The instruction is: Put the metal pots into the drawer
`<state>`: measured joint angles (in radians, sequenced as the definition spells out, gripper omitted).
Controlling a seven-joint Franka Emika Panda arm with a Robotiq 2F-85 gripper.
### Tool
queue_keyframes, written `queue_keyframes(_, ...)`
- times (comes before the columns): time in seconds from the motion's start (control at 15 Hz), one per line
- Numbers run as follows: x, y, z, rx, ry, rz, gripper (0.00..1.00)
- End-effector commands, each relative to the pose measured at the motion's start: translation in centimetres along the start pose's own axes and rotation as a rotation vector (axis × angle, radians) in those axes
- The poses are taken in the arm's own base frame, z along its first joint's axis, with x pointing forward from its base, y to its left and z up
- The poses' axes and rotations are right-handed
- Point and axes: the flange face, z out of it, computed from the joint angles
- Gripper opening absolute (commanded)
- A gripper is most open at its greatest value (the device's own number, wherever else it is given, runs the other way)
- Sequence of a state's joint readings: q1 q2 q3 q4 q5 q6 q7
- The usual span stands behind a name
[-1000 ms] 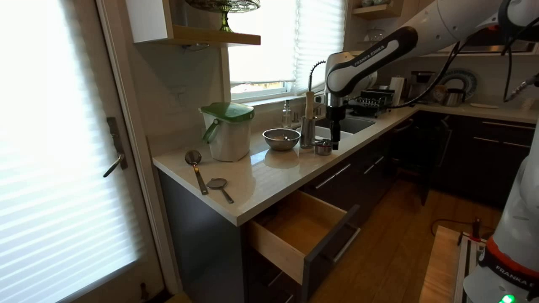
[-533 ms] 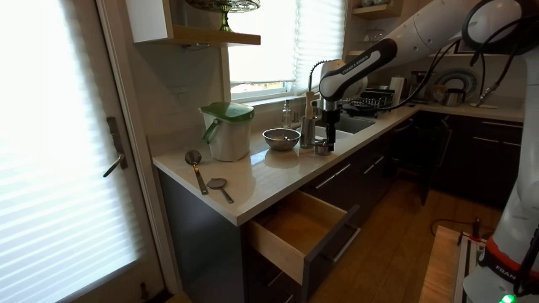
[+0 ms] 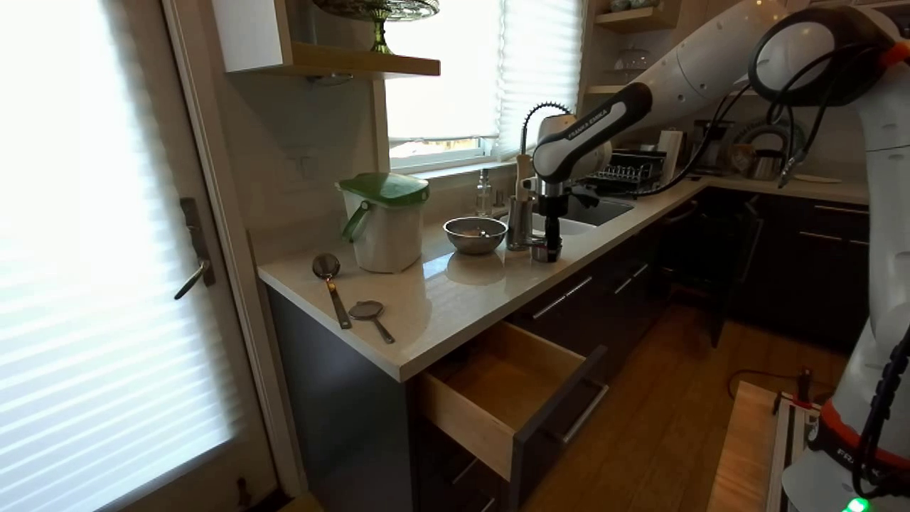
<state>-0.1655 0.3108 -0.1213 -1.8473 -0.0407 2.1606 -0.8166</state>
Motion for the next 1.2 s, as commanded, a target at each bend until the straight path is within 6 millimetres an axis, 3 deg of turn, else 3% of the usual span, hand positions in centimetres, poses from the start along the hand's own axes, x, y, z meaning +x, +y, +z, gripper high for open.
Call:
queue_keyframes(0.0,0.3,1.1,1.0,0.001,0.035,0.021,1.00)
queue_keyframes(1.13,0.6,2.4,2.0,-0.034,0.081,0.071,1.00)
